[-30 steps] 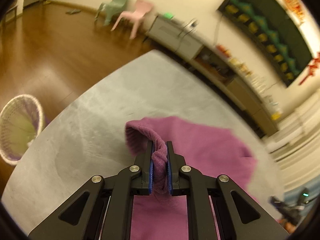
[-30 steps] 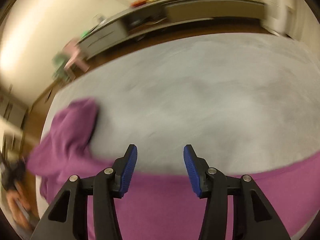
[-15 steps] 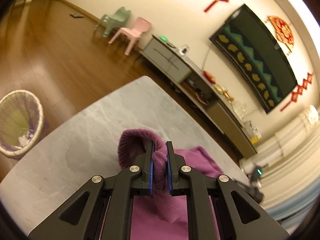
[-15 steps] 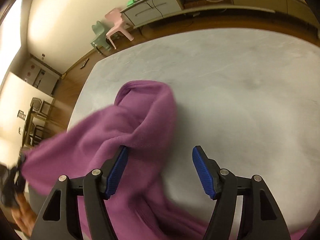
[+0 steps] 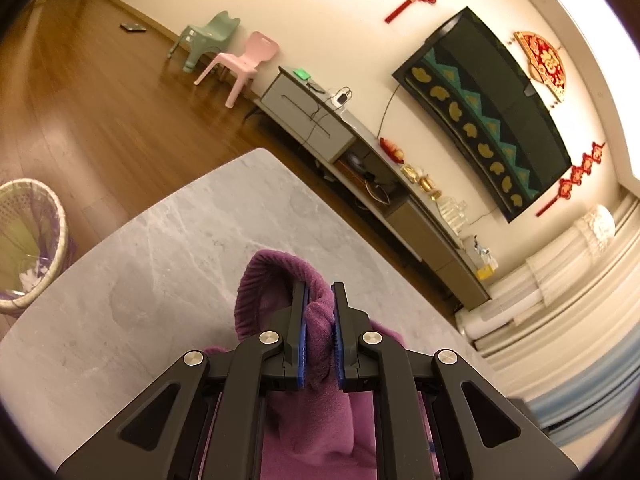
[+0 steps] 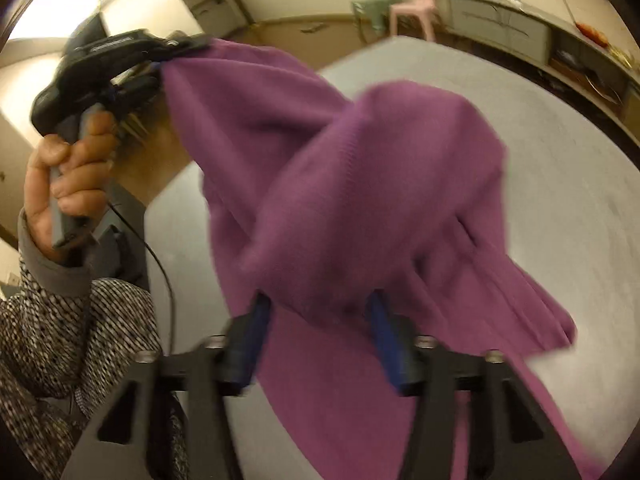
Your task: Fold clothes
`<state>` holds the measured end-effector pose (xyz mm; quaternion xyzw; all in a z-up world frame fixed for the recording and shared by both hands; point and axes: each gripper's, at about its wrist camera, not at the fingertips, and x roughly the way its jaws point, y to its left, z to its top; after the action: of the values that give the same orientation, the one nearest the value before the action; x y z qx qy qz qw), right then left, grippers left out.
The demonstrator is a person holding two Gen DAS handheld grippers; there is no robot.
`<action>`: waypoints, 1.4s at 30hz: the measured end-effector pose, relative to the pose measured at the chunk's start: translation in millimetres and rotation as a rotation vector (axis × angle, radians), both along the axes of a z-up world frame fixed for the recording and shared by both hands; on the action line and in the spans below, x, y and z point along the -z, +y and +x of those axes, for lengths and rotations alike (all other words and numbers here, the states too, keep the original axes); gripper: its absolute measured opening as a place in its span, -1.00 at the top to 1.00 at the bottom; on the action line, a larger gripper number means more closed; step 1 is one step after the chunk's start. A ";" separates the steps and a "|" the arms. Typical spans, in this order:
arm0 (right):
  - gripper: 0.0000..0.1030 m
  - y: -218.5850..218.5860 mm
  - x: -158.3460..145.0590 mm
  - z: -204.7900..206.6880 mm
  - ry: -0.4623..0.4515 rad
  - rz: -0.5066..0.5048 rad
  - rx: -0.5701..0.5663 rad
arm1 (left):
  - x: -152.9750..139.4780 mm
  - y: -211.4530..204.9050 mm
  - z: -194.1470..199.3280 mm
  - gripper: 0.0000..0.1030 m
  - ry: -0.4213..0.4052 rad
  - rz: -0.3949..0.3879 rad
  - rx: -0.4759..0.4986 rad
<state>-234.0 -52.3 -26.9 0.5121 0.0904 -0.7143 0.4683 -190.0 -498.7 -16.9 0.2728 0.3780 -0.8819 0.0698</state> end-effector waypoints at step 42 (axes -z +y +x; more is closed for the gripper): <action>0.02 556.9 -46.4 -20.3 0.184 0.471 1.122 | 63.9 0.0 -45.3 0.79 -0.252 -0.105 -0.035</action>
<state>-254.3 504.6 19.4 0.5077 0.0026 -0.8539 -0.1147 -235.2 -498.7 -80.8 0.3708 0.3241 -0.8579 0.1463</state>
